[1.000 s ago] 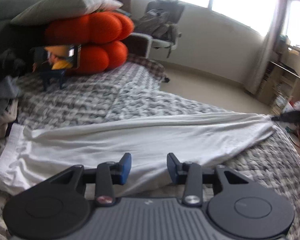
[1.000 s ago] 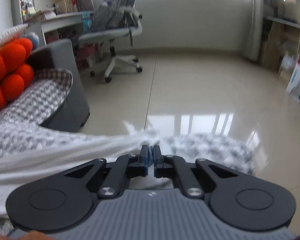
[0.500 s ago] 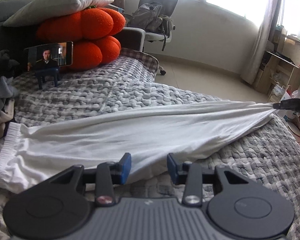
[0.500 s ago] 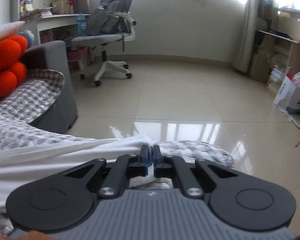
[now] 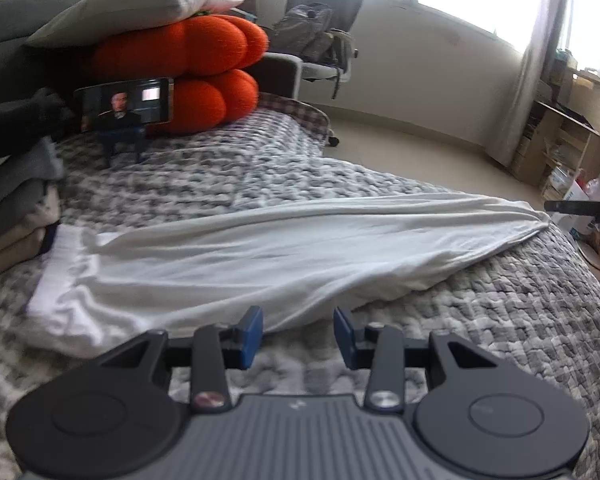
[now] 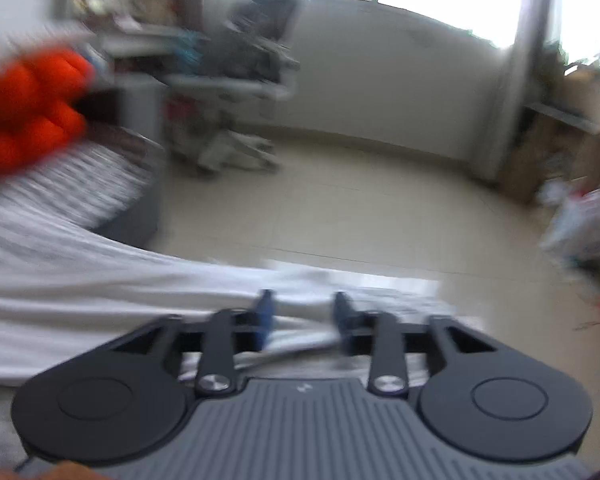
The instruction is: Fold clothes
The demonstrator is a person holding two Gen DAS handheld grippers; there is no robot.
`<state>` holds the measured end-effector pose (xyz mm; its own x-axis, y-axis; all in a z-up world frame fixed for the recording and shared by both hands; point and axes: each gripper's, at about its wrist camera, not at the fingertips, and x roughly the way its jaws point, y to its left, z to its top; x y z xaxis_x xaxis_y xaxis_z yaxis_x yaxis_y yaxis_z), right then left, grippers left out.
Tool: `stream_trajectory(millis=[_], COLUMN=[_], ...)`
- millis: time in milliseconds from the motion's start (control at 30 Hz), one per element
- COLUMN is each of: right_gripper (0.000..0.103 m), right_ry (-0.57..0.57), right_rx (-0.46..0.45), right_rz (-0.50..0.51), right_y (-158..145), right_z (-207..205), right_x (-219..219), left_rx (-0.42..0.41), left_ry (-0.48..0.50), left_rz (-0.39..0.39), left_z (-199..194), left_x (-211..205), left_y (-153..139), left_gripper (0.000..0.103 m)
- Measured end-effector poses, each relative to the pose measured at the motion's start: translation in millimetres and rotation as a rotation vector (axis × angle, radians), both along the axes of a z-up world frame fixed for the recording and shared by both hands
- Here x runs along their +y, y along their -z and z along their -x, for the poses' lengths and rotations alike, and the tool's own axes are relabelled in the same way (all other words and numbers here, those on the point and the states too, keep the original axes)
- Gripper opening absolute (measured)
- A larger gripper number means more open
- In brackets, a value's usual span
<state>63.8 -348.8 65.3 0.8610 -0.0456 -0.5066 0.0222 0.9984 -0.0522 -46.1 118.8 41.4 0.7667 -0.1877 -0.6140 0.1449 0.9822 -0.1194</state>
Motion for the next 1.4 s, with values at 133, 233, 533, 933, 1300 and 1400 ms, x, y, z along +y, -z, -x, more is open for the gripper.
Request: stream_trajectory(millis=[133, 233, 533, 933, 1300, 1400], right_gripper=[0.049, 0.049, 0.049, 0.053, 0.056, 0.056], right_ry=[-0.363, -0.628, -0.953, -0.874, -0.852, -0.862], right_rx=[0.015, 0.03, 0.106, 0.131, 0.157, 0.149], right_rz=[-0.012, 0.036, 0.059, 0.033, 0.032, 0.007], right_y=[-14, -9, 13, 23, 27, 25], right_z=[46, 73, 72, 55, 52, 48], right_x=[55, 110, 235, 254, 273, 273], left_rx=[0.033, 0.051, 0.073, 0.06, 0.113, 0.104], left_ry=[-0.094, -0.166, -0.315, -0.464, -0.487, -0.48], left_rz=[0.01, 0.034, 0.108, 0.215, 0.228, 0.208], left_z=[11, 18, 38, 5, -47, -47], left_x=[25, 47, 105, 160, 159, 156], left_y=[4, 7, 4, 11, 35, 36], left_gripper=[0.043, 0.043, 0.047, 0.05, 0.05, 0.049])
